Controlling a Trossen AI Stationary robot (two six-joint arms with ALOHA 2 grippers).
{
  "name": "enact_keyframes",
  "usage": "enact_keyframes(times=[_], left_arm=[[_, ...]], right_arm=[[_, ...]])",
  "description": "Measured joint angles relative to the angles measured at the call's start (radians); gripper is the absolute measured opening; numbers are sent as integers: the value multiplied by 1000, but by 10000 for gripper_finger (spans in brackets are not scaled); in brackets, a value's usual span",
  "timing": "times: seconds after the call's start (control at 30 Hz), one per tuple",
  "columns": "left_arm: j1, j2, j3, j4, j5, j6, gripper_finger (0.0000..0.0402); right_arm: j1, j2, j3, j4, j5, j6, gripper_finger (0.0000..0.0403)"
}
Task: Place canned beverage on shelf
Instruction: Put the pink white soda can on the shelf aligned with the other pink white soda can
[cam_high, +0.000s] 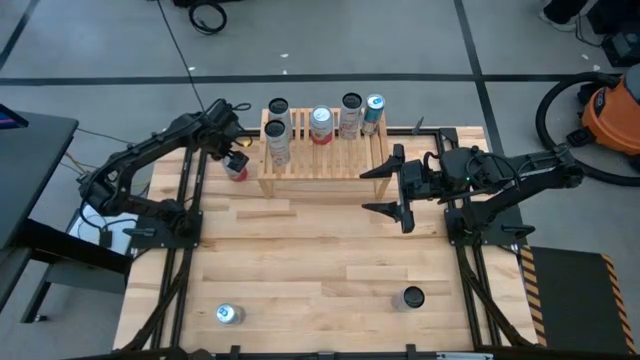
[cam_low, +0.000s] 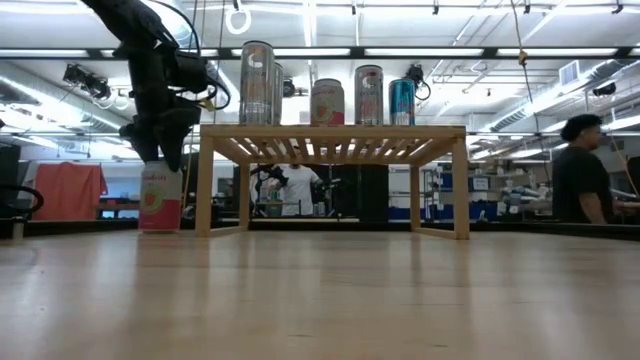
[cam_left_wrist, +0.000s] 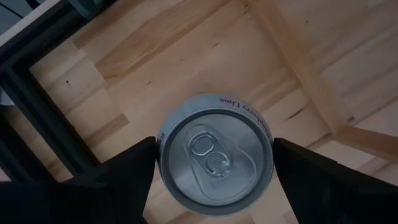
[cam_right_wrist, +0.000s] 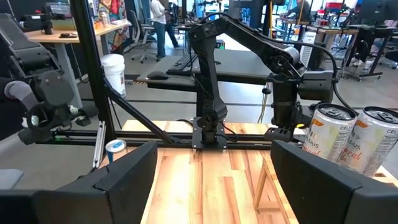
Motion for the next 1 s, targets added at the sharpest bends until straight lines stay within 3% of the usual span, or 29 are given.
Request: enact_keyframes(times=[1.0], left_arm=[[0,2,-2,-7,6,27,314]], right_arm=[[0,0,0,0,-1,10,323]])
